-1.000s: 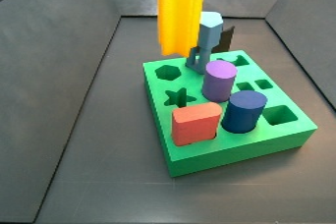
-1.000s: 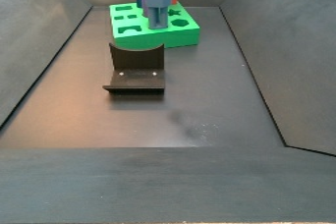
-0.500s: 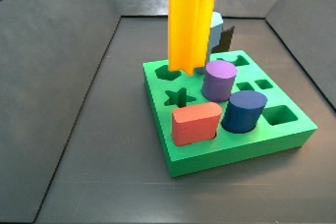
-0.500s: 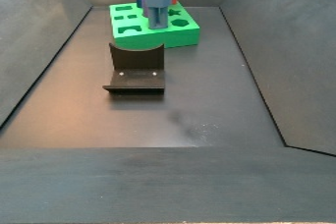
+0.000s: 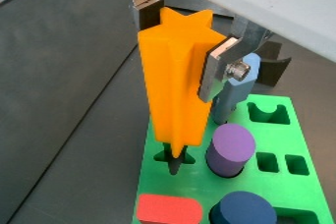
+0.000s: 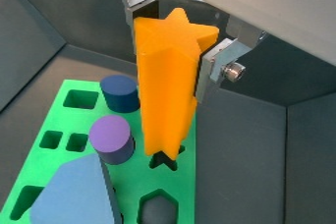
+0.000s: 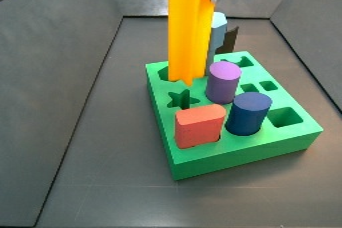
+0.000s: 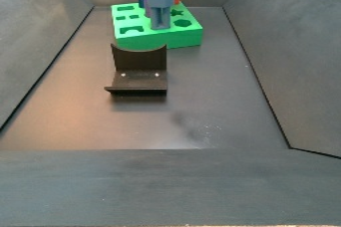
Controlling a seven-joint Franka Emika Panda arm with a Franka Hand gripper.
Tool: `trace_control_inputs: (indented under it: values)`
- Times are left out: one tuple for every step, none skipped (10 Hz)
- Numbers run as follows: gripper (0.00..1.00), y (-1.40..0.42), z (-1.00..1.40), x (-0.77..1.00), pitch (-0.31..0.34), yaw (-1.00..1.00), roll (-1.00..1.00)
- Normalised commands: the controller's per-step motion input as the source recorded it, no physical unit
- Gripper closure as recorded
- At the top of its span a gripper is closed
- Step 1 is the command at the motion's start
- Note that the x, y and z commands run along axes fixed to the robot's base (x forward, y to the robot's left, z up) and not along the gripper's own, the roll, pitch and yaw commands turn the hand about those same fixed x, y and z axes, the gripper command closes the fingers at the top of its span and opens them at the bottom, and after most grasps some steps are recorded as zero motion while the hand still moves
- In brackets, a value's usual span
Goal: Pick up the star object. Move up. Place the star object on the fixture. Regrasp the star object. Move to above the board. Insert the star object.
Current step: Insert the star object.
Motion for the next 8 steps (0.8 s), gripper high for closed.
trace_control_inputs:
  values:
    - [1.0, 0.0, -0.04, 0.0, 0.0, 0.0, 0.0]
    - [1.0, 0.0, -0.1, -0.02, 0.0, 0.0, 0.0]
    - [1.0, -0.05, -0.18, -0.01, 0.0, -0.06, 0.01]
    - [1.0, -0.1, -0.27, 0.0, 0.0, -0.17, 0.01]
    - [1.0, -0.13, -0.34, 0.0, 0.0, -0.3, 0.0]
    - [1.0, -0.1, -0.43, 0.03, 0.0, -0.39, 0.0]
    - [1.0, 0.0, -0.54, 0.1, 0.0, -0.34, 0.04]
    - [1.0, 0.06, -0.7, 0.22, 0.006, -0.18, 0.1]
